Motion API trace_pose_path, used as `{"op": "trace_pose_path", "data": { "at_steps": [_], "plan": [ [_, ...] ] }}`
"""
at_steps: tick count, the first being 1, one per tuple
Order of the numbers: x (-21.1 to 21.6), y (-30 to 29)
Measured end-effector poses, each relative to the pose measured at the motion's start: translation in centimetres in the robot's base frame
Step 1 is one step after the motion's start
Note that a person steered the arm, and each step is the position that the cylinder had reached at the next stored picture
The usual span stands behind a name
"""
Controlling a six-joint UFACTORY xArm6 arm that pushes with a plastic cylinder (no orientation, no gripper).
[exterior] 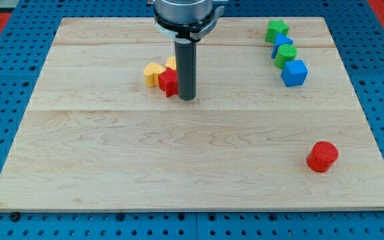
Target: Move your arm to the bottom right
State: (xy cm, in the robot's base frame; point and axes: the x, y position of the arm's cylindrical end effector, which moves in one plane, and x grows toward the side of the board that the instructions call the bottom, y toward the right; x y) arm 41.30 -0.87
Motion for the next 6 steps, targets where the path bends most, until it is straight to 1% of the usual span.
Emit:
{"op": "trace_pose_path", "data": {
  "at_steps": [1,2,3,4,5,6],
  "plan": [
    [0.0,1.2],
    [0.6,7.8],
    [0.9,18.0],
    [4.5,27.9],
    [12.2,33.0],
    [18.9,32.4]
  ]
}}
